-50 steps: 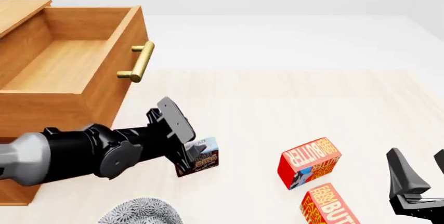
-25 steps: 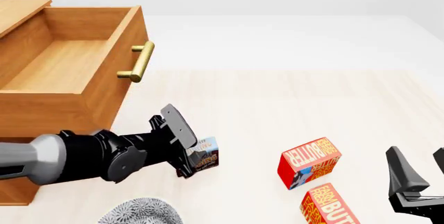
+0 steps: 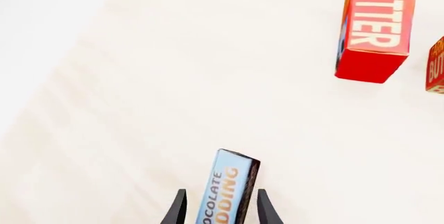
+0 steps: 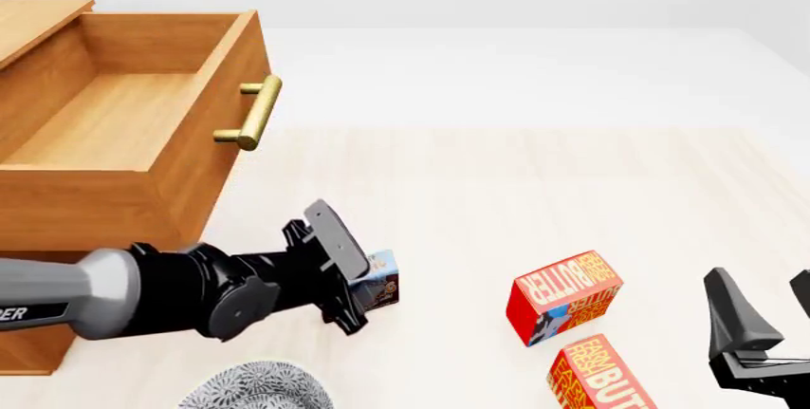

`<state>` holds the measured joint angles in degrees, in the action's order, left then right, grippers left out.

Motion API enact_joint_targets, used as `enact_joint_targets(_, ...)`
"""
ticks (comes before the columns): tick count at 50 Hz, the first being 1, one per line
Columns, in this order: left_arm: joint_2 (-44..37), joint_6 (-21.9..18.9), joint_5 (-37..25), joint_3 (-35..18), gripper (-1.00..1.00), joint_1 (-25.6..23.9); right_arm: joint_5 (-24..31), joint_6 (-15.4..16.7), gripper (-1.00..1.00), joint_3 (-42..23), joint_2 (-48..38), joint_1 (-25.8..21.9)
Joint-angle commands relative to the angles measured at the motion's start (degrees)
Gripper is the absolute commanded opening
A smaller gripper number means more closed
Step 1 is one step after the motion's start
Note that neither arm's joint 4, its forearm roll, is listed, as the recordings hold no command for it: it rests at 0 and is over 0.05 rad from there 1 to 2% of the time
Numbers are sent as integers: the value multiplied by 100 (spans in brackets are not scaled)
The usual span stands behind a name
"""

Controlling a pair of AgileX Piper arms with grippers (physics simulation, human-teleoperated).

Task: Put the chocolate pudding in the top drawer of the cabinet and close it.

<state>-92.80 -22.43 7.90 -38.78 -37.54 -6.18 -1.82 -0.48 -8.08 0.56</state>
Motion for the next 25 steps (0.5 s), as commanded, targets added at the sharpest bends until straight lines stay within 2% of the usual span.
enact_joint_targets(1, -144, 110, 91, 11, 100, -44, -13, 0, 100, 2, -12, -1)
enact_joint_targets(25, -378, 335, 334, 117, 100, -47, -37, 1, 100, -4, -40, -1)
